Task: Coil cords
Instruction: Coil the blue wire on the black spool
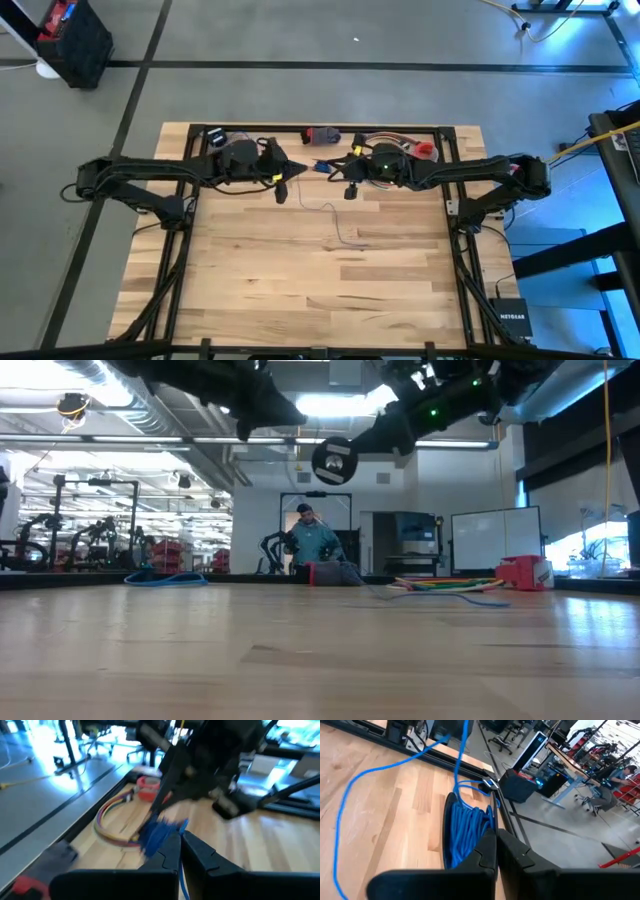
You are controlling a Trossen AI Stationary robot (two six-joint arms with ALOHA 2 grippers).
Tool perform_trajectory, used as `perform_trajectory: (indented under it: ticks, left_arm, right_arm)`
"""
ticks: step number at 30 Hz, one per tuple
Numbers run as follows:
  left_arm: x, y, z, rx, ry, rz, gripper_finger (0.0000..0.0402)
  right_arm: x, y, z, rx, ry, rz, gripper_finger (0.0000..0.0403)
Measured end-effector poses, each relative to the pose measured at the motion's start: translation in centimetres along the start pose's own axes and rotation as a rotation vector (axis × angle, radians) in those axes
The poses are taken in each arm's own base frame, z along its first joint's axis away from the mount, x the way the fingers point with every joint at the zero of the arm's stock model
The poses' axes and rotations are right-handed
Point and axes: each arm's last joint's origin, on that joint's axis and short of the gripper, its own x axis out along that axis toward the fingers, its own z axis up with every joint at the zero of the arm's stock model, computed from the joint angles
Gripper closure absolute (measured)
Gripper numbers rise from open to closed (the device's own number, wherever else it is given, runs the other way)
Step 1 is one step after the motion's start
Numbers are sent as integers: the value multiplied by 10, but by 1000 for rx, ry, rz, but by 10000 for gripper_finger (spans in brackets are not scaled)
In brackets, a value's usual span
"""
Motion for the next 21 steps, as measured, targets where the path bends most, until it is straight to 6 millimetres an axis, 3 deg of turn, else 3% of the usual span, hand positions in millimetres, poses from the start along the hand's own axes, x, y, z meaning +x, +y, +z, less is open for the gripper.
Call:
perform_trajectory:
  ticks: [10, 21]
  left_arm:
    - [36, -15, -11, -16, -106, -55, 401]
    - [63, -16, -38, -36, -35, -51, 399]
  right_arm:
    - [10, 1, 0, 88, -46, -23, 393]
    - [11, -4, 9, 232, -90, -27, 393]
